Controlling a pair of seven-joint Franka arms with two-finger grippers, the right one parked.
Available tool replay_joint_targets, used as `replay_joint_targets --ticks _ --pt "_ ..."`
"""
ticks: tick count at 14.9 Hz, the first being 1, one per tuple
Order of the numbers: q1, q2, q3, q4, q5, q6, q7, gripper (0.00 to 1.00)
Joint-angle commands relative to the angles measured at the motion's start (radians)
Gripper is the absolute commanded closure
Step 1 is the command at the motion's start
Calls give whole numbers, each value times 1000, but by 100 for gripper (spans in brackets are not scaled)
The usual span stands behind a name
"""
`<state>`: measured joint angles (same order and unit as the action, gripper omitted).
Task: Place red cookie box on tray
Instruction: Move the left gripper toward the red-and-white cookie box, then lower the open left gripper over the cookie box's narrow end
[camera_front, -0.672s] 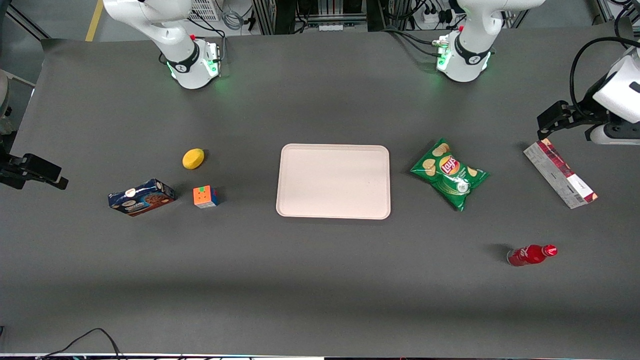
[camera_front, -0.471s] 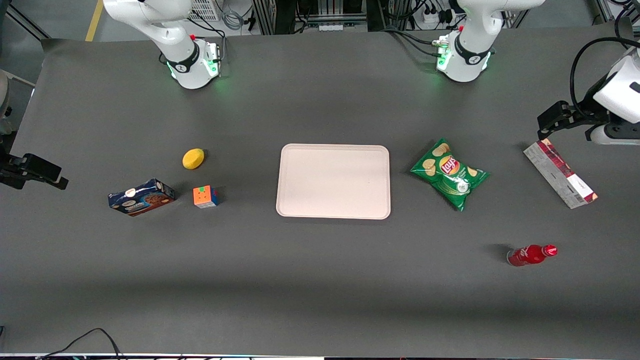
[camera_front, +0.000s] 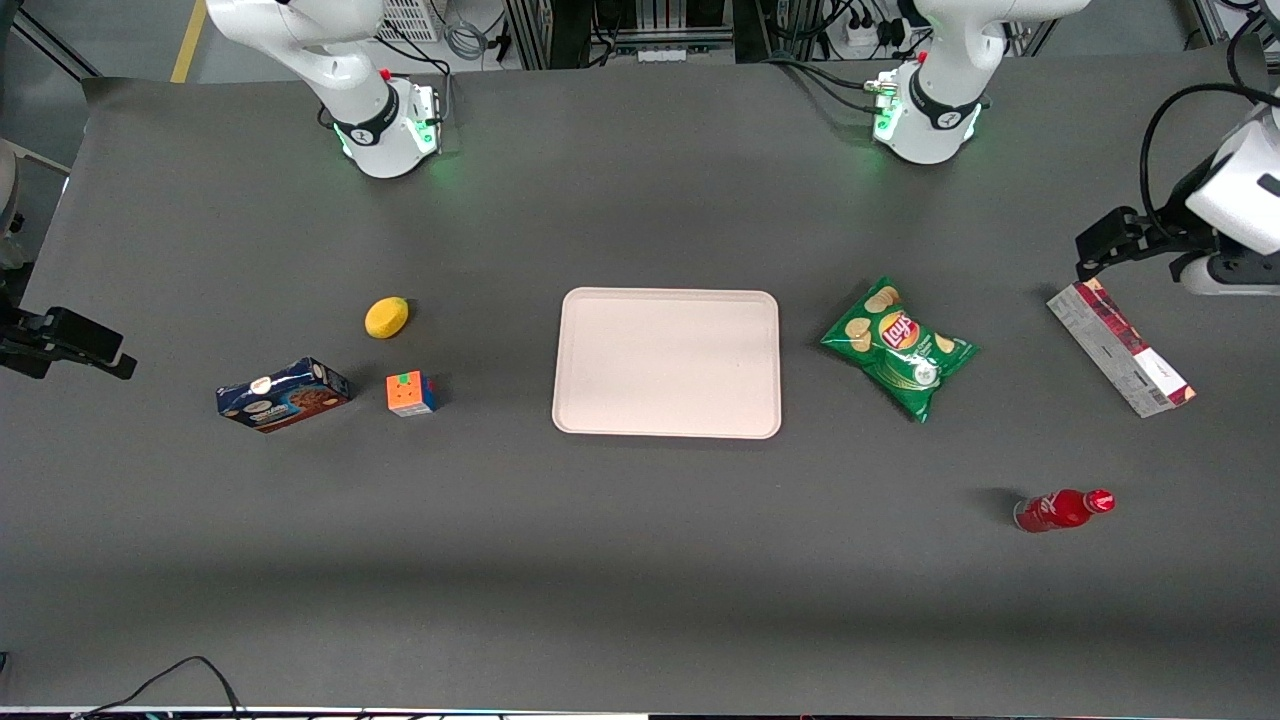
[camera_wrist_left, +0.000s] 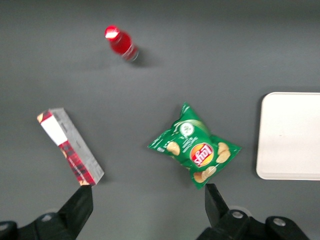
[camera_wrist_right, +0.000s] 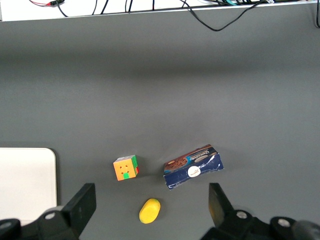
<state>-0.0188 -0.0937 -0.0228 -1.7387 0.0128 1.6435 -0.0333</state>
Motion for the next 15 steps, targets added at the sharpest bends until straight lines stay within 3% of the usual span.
replay_joint_targets --ticks 1,4,7,11,15 --pt "7 -63 131 -210 6 68 -46 0" --pt "7 -61 210 -336 13 93 -190 0" --pt "7 -79 253 -438 104 241 -203 0" --pt "26 -96 320 -643 104 467 -211 0" --pt "26 -87 330 -754 99 609 -284 0"
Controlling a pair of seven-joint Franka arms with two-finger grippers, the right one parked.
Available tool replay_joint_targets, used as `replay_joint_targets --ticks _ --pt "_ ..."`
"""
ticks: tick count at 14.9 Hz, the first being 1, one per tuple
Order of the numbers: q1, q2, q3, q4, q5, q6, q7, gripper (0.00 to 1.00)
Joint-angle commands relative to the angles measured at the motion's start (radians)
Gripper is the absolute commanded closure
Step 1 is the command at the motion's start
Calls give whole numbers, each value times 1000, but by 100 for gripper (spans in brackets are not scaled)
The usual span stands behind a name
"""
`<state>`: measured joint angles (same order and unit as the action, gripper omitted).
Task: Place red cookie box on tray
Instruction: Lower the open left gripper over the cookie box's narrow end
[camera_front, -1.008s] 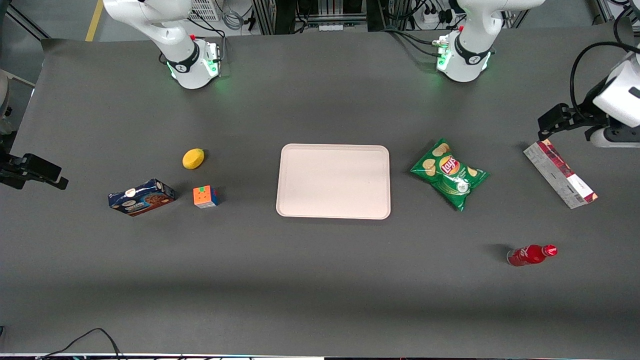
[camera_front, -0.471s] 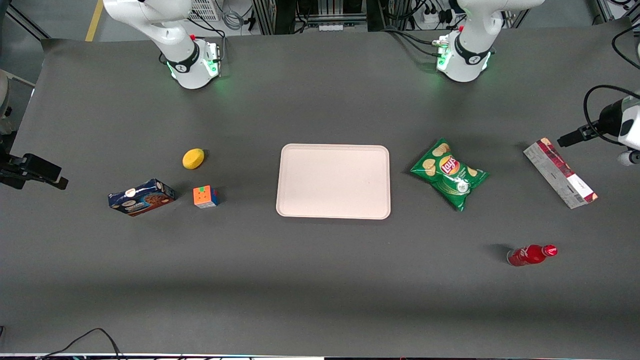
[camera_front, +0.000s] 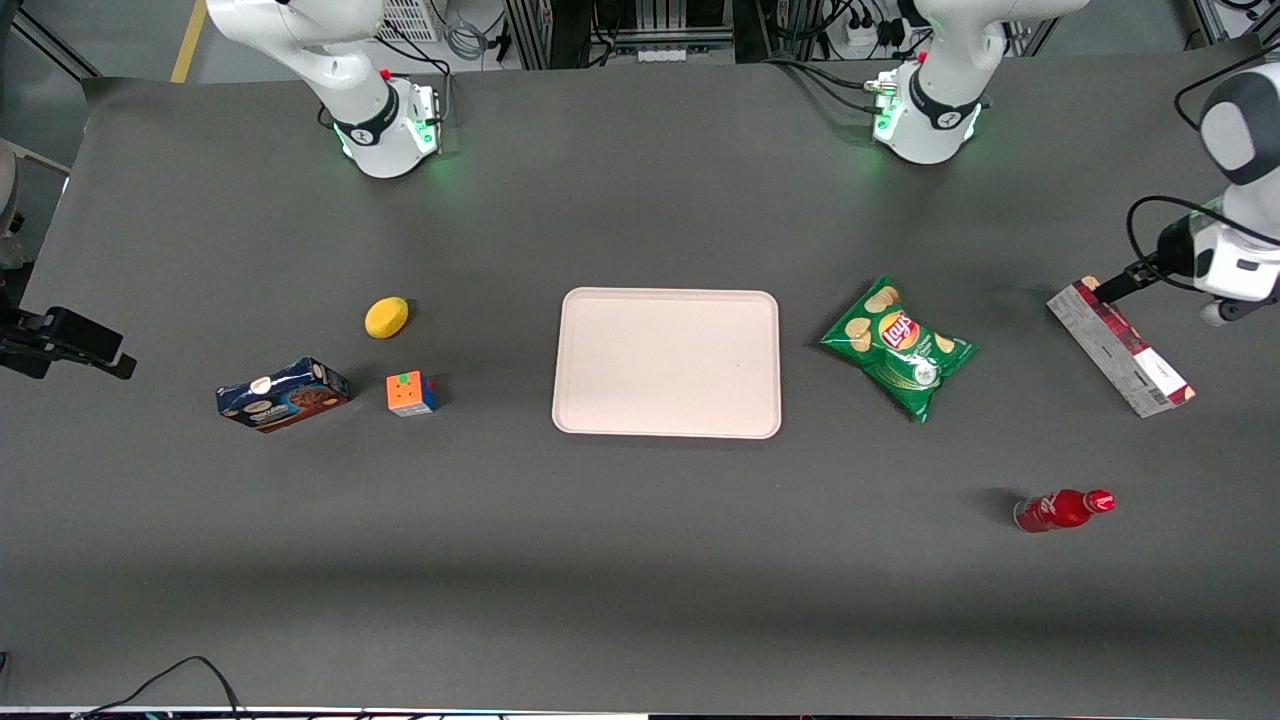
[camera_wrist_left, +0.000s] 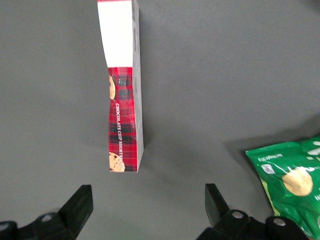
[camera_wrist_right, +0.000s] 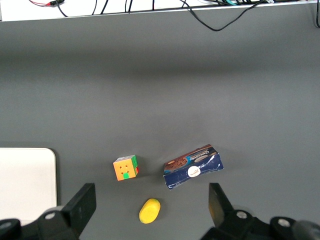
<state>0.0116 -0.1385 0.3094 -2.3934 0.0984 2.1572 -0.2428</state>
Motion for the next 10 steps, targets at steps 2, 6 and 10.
replay_joint_targets --ticks 2,6,10 --pt "-1 -36 0 -163 14 203 -81 0" --pt "1 51 62 -139 26 309 -6 0" --pt "5 137 99 -93 26 381 95 0"
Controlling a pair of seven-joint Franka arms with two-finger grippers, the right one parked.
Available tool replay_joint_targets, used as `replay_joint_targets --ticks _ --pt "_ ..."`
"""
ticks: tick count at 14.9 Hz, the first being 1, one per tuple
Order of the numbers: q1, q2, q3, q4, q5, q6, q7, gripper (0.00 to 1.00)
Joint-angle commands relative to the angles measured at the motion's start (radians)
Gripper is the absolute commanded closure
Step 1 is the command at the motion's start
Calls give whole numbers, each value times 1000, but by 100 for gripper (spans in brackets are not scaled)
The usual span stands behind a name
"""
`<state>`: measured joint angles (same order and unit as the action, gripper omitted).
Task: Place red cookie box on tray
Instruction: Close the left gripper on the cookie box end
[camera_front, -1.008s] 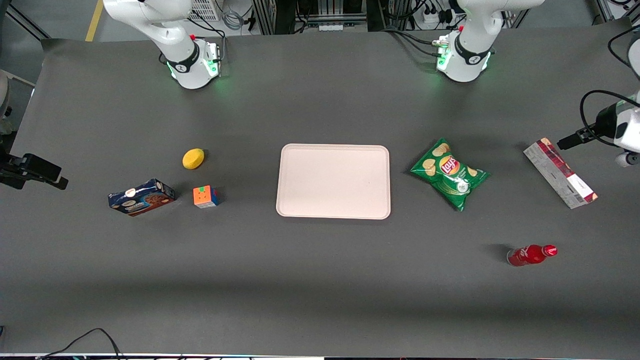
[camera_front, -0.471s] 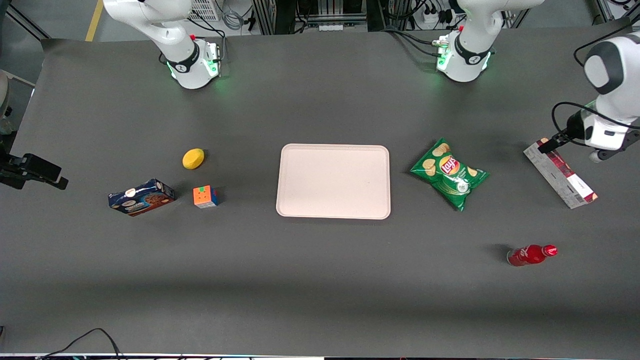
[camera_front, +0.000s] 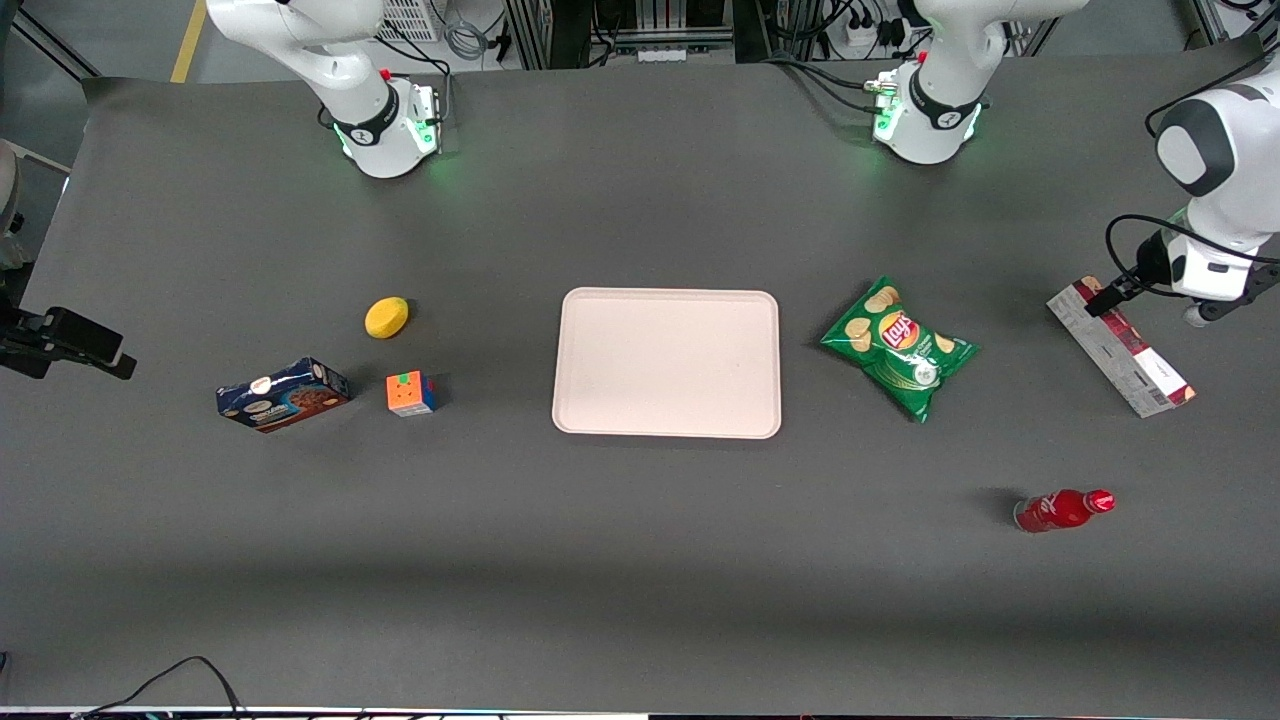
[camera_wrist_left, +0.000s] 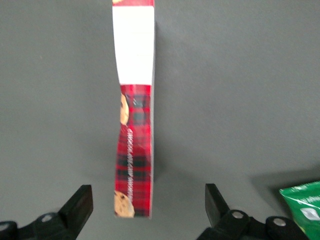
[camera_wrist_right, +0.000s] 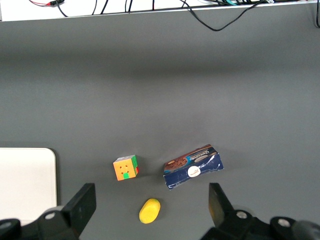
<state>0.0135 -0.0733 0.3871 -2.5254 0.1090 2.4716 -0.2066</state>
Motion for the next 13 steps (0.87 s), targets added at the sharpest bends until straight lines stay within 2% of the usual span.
replay_joint_targets --ticks 1,5,10,13 --pt "8 104 21 45 14 113 82 0" --pt "29 205 21 117 -12 142 157 0" --pt "36 308 21 165 -162 170 289 0" --pt "34 339 21 175 -180 179 292 0"
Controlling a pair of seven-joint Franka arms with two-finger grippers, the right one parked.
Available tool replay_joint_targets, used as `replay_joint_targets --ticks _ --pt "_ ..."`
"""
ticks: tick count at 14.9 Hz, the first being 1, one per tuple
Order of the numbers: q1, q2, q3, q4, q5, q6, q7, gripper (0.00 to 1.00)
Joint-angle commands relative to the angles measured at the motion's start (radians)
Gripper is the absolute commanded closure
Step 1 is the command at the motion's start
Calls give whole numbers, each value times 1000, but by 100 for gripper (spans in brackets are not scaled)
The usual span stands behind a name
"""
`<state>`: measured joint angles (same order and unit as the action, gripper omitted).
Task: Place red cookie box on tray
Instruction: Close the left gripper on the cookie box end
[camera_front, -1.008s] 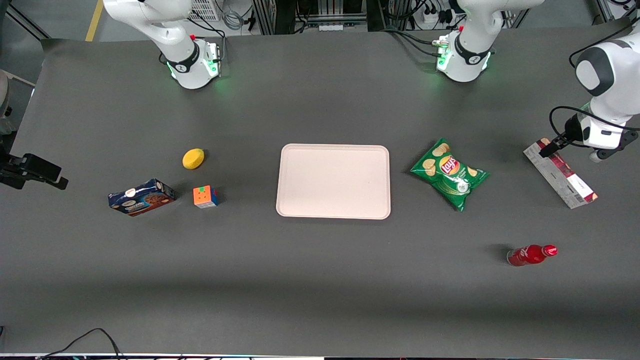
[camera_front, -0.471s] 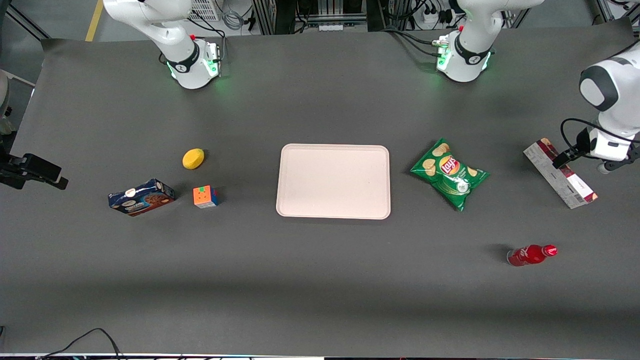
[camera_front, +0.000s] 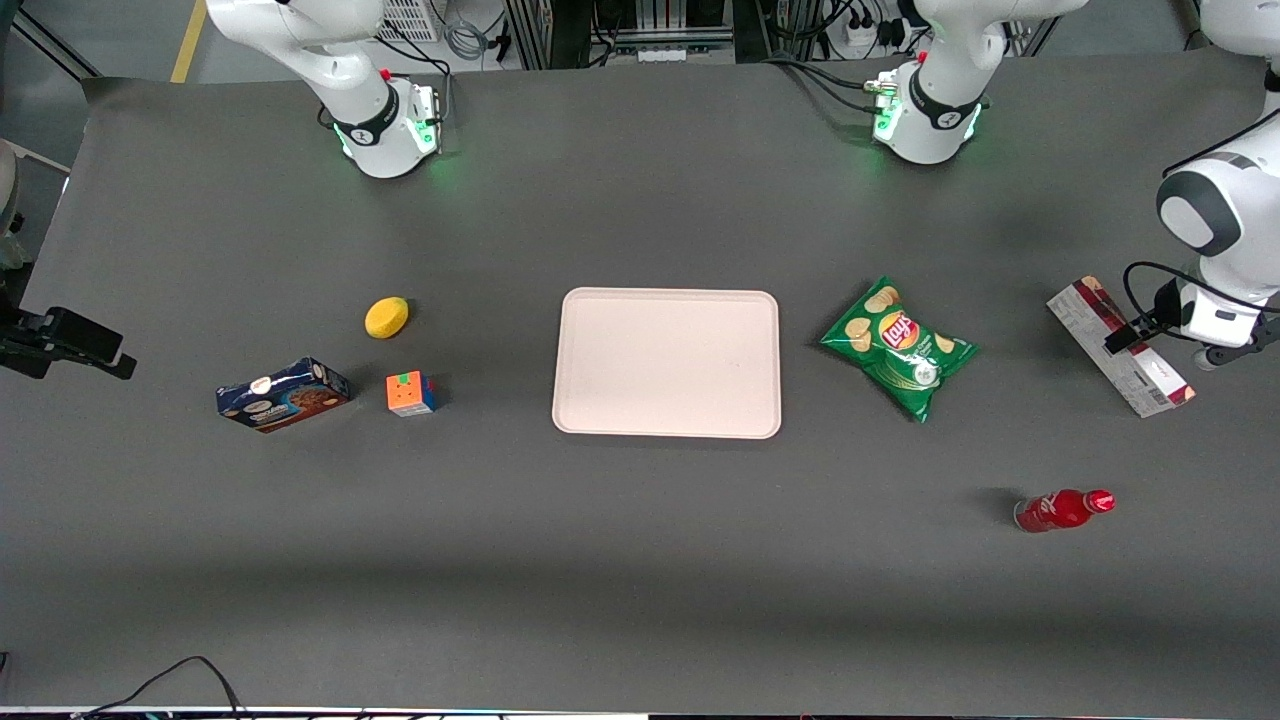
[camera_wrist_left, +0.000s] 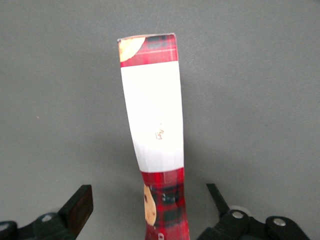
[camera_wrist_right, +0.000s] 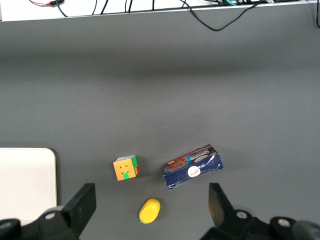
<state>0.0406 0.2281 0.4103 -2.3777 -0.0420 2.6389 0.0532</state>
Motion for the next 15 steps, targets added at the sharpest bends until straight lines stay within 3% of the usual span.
replay_joint_targets --ticks 1,3,5,7,8,9,15 --pt "7 43 -2 28 -29 13 33 2" --pt "4 53 -4 31 -29 13 34 21" --pt "-4 63 -5 35 -25 12 51 60" --pt "-8 66 -5 52 -24 1 73 87" --pt "-15 68 -5 58 -22 -3 89 96" --pt "-21 66 -5 69 -19 -8 102 100" --pt "-37 -85 -5 126 -10 -273 273 100"
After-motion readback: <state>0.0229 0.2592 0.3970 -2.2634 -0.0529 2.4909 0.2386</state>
